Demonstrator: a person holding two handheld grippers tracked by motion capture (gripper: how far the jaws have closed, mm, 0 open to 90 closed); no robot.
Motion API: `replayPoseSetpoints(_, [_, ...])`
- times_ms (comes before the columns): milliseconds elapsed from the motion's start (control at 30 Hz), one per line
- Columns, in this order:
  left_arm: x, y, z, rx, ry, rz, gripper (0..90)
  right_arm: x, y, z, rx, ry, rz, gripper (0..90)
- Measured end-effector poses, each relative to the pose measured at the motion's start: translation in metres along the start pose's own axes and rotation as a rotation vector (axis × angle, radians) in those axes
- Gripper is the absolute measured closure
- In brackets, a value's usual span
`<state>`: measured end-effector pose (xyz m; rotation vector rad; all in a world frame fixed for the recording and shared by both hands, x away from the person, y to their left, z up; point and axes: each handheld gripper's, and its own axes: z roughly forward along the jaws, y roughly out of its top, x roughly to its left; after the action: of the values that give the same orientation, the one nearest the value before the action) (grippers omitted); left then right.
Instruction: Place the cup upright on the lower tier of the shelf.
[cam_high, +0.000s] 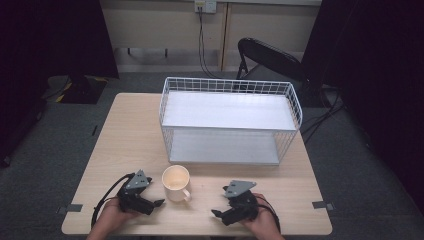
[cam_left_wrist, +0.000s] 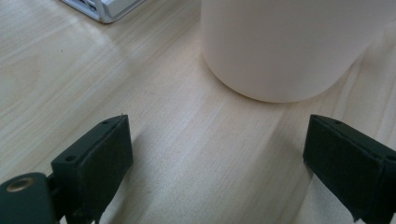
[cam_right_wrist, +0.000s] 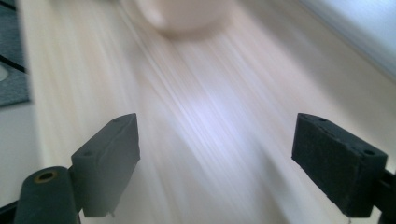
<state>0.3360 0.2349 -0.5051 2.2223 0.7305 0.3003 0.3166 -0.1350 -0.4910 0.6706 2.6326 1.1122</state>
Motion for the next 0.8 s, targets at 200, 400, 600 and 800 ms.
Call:
replayPoseSetpoints(200, [0.000,0.000,0.000,0.000,0.000,0.000,7.7,-0.019,-0.026,-0.012,0.008,-0.049,0.057,12.2])
replayPoseSetpoints(400, [0.000,0.000,0.000,0.000,0.000,0.000,7.7,-0.024,-0.032,-0.015,-0.017,-0.040,0.051,12.3])
replayPoseSetpoints(600, [0.000,0.000,0.000,-0.002,-0.003,0.003,8.0,-0.023,-0.032,-0.015,-0.018,-0.041,0.052,12.2])
replayPoseSetpoints(800, [0.005,0.000,-0.008,-0.009,-0.014,-0.055,19.7,-0.023,-0.032,-0.015,-0.018,-0.041,0.052,12.3])
